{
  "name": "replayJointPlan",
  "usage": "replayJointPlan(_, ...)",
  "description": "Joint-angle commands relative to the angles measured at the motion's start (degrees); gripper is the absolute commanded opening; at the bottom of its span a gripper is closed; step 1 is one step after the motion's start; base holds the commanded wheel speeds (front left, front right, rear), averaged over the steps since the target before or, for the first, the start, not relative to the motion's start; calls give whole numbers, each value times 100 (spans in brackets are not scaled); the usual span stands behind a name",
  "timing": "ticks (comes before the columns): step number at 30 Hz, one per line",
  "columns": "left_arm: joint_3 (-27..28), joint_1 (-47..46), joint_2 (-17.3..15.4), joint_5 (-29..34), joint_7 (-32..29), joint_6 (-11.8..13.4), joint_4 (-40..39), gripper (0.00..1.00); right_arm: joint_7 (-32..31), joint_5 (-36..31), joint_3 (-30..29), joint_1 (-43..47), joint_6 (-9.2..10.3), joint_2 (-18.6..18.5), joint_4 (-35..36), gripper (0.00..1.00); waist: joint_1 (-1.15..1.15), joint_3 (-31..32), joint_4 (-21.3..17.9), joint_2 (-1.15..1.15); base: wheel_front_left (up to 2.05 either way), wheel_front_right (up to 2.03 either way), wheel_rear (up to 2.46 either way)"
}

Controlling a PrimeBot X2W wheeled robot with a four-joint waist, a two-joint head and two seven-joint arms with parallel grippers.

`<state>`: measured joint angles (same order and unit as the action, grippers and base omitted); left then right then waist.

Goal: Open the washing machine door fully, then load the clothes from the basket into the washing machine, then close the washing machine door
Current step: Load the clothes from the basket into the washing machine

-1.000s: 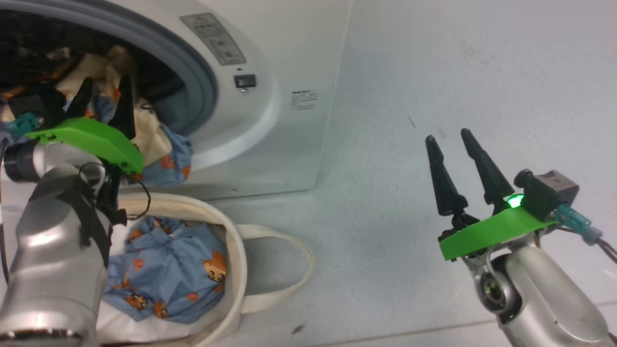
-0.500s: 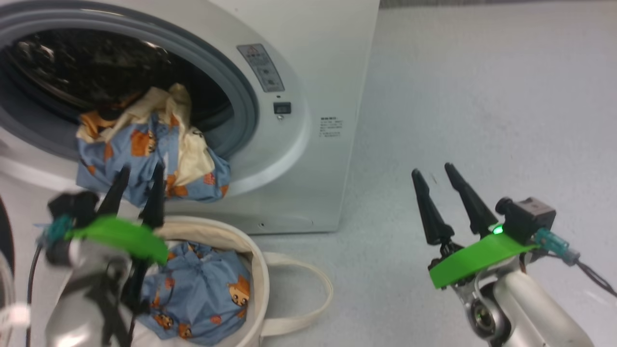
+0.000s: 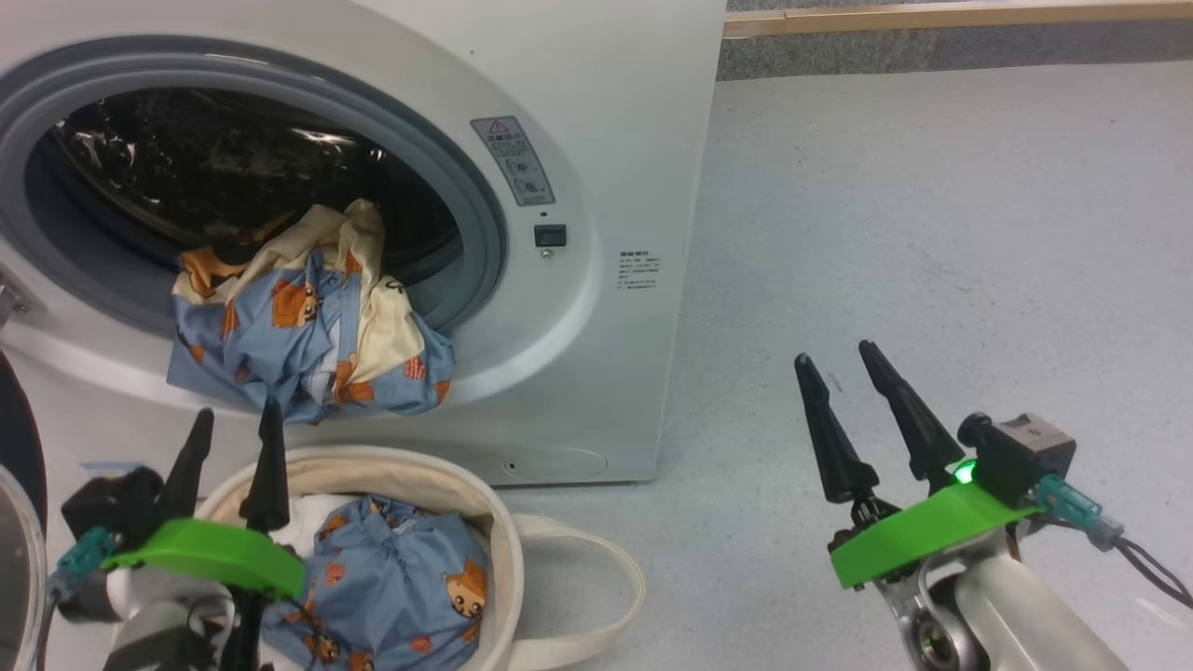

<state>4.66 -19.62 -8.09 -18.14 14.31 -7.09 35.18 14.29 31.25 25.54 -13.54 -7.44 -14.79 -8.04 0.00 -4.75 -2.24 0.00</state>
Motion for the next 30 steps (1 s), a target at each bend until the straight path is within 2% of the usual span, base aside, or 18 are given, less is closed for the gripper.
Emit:
replayJointPlan(1,226,-68,-113,96,68,-25,-235,100,71,-60,41,-50,-5,-11,229,100,0,-1,2,0,0,0,0)
replayJointPlan(19,215,-52,-68,80,69,-39,-51,100,71,-50,112,-85,-5,-79,207,100,0,-43,3,0,0,0,0)
replayJointPlan(24,79,-174,-131,-15,69,-39,396,100,71,-46,150,-129,-5,-122,224,100,0,-198,-26,0,0,0,0)
replayJointPlan(30,-164,-651,-309,-207,69,-39,1291,100,71,-84,169,-266,-5,-185,278,100,0,-524,-138,0,0,0,0)
